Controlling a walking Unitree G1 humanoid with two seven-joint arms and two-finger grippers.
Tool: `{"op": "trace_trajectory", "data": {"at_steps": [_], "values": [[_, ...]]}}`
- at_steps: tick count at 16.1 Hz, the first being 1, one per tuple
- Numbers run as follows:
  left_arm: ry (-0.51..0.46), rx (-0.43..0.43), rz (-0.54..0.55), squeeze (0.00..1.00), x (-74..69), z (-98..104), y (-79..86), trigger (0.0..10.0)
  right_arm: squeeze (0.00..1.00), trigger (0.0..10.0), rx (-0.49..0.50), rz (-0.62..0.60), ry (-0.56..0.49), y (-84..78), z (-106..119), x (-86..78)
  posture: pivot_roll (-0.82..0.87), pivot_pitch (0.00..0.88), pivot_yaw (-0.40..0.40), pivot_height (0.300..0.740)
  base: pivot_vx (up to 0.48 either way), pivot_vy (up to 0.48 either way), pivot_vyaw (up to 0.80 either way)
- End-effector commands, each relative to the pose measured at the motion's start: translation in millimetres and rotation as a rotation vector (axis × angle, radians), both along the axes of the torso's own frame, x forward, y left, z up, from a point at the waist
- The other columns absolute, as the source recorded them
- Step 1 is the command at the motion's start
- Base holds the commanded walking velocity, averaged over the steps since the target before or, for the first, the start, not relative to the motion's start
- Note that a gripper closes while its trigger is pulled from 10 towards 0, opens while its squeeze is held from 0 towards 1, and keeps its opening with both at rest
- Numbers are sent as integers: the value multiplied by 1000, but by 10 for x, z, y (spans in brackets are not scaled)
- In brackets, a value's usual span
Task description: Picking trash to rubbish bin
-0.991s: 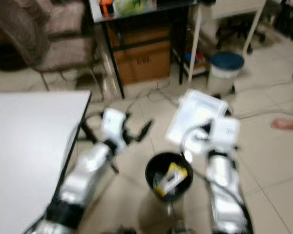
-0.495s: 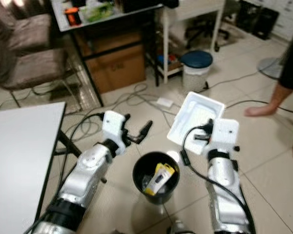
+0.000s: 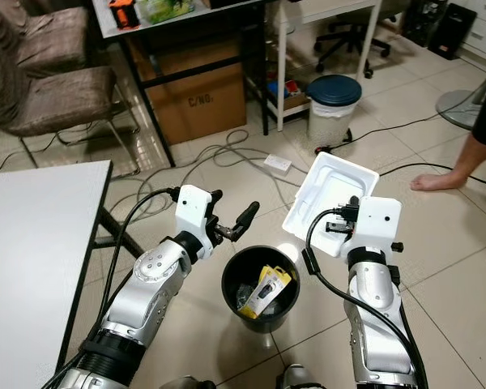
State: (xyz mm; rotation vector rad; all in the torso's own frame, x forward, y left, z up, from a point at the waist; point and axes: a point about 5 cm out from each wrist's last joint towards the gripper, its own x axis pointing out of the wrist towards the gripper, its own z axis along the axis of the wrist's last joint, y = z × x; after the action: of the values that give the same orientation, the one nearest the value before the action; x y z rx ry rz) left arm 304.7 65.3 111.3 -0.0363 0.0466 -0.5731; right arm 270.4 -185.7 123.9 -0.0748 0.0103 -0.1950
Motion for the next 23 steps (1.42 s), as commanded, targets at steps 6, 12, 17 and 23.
{"op": "trace_trajectory", "data": {"at_steps": [6,12,17,23], "values": [[10,17,-29,0,-17,-13,-3,10000,0,10000,-1,10,4,63,-20,1,-111,122,97,740,0,0,0],[21,21,-76,0,-174,-63,-21,10000,0,10000,18,21,33,142,-100,-102,-96,185,102,740,0,0,0],[33,34,-74,0,-229,-95,55,10000,0,10000,30,34,53,177,-144,-141,-78,225,107,740,0,0,0],[67,67,-63,0,-310,-191,138,10000,0,10000,45,52,63,272,-168,-159,-74,252,118,740,0,0,0]]}}
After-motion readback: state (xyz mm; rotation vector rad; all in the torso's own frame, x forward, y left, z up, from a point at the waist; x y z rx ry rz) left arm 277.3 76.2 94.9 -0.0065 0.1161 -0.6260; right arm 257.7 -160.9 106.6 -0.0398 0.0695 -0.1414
